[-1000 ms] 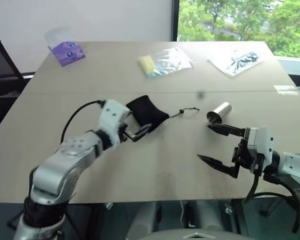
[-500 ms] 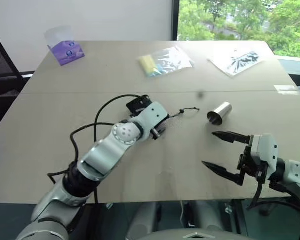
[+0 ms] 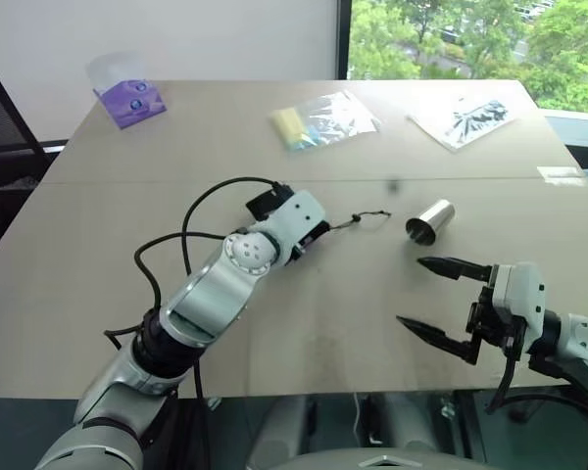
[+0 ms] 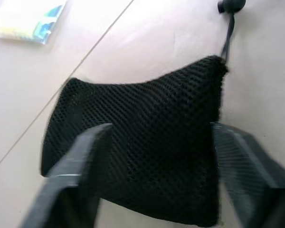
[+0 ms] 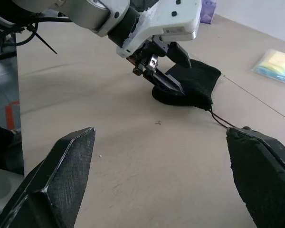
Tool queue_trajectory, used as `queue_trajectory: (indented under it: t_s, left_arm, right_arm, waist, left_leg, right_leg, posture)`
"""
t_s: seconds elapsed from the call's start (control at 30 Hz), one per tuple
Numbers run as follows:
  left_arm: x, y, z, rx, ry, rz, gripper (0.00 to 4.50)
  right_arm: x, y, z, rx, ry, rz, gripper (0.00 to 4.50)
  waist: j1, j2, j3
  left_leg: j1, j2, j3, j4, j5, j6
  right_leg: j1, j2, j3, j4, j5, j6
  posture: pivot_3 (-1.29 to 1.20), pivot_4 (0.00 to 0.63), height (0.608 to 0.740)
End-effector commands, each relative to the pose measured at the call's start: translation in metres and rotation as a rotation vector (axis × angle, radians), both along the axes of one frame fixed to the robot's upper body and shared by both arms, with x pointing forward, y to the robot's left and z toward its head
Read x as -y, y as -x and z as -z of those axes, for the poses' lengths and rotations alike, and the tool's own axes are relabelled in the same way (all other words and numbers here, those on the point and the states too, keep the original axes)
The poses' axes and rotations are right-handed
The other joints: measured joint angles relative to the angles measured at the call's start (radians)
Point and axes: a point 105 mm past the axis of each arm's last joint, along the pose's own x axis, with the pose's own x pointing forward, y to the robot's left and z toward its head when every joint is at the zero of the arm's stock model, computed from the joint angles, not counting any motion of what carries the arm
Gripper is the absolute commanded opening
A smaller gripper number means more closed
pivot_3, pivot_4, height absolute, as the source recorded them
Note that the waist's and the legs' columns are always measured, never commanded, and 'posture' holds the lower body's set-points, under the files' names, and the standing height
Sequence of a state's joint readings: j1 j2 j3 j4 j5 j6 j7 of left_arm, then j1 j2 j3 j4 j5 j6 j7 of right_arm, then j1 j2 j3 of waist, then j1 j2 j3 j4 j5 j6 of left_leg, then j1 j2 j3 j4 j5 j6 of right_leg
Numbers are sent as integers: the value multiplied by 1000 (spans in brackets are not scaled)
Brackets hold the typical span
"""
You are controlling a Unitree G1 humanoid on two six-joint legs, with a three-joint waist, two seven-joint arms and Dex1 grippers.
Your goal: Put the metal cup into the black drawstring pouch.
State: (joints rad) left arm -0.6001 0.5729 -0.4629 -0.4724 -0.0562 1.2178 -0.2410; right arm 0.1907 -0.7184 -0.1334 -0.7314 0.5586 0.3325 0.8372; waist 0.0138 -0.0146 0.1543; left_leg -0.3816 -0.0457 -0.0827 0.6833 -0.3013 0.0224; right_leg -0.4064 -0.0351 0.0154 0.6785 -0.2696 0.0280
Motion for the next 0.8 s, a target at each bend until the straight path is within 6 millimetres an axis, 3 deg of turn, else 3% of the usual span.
queue_trajectory:
  t_s: [0.03, 0.13, 0.17, 0.63, 0.8]
  left_arm:
    - [-4, -3, -5, 46, -28, -5, 1330]
    - [-8, -4, -3, 42, -37, -5, 151]
    - [-9, -4, -3, 42, -41, -6, 24]
    - [-58, -11, -13, -174, 269, -54, 24]
    - [-64, -13, -15, -264, 385, -41, 24]
  right_arm:
    - [-2, 1, -6, 44, -12, -15, 4500]
    - [-4, -1, -6, 49, -15, -16, 4500]
    - [-4, -1, -6, 51, -16, -16, 4500]
    - [-8, -6, -5, 72, -23, -15, 4500]
    - [-11, -6, -3, 76, -31, -23, 4500]
  waist:
    - [0, 0, 0]
    - [0, 0, 0]
    - [0, 0, 0]
    - [-1, 0, 0]
    - [1, 0, 0]
  left_leg:
    - [0, 0, 0, 0, 0, 0]
    - [0, 0, 0, 0, 0, 0]
    - [0, 0, 0, 0, 0, 0]
    - [0, 0, 0, 0, 0, 0]
    - [0, 0, -1, 1, 0, 0]
  right_leg:
    - [0, 0, 0, 0, 0, 0]
    - [0, 0, 0, 0, 0, 0]
    - [0, 0, 0, 0, 0, 0]
    - [0, 0, 0, 0, 0, 0]
    - [0, 0, -1, 0, 0, 0]
  posture:
    - [0, 150, 740]
    - [0, 150, 740]
    - [0, 150, 740]
    - [0, 150, 740]
    - [0, 150, 740]
